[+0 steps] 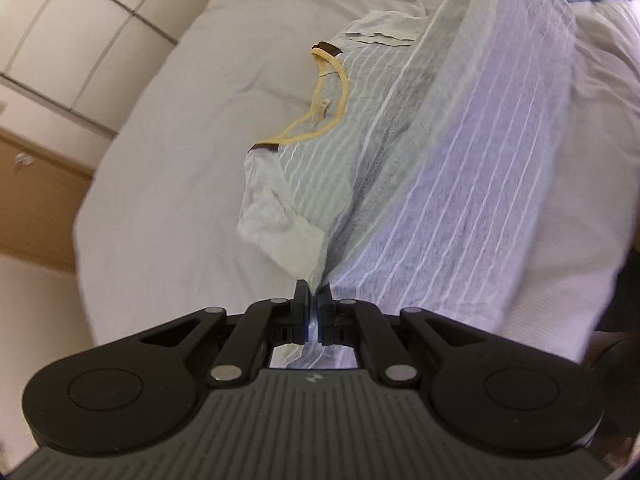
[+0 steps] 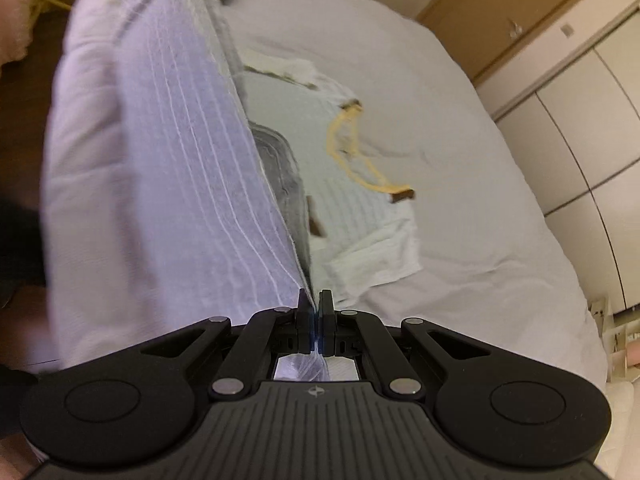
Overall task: Fold clothes
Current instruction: 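Fold the shirt lengthwise with both grippers over its middle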
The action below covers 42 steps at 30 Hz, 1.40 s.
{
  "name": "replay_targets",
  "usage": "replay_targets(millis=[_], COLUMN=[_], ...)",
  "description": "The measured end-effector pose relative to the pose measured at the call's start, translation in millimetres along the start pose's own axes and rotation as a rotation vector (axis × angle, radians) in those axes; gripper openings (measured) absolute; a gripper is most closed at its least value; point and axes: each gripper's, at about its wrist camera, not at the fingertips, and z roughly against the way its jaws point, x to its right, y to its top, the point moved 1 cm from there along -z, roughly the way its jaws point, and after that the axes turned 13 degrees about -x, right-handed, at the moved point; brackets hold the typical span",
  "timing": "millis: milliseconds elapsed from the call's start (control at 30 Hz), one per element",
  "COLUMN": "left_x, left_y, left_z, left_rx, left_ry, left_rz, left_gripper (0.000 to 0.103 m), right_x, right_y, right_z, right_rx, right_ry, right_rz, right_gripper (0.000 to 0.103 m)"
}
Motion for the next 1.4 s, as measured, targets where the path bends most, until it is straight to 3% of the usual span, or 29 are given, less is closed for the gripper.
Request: replay_targets(millis=[267, 567, 867, 1233, 1400], left_x=[-82, -143, -168, -174, -178], left_y=[40, 82, 113, 135, 134], left_z=[-99, -165, -211, -249, -271], left_rx=[0.043, 0.03, -0.04, -0.082, -0.124], left_ry=[-0.151, -0.234, -0.298, -0.334, -0.376], left_rz=[-0.071, -0.045, 0.01, 0.058, 0.154], left_gripper=[0.002, 0.002, 0.002, 0.003, 0.012], right_x=[84, 150, 191, 212, 216], right_y=[67, 98, 104, 96, 89], right_z=[-104, -167, -235, -274, -286], right_rx=[-0.164, -0.214, -0.215, -0.215, -0.232], right_ry=[0.068, 0.138, 0.247, 0.293, 0.308], right_rz=[-0.108, -0.19, -0.231, -0.29, -0.326], right_gripper=[0.0, 0.0, 0.0, 0.0, 0.0])
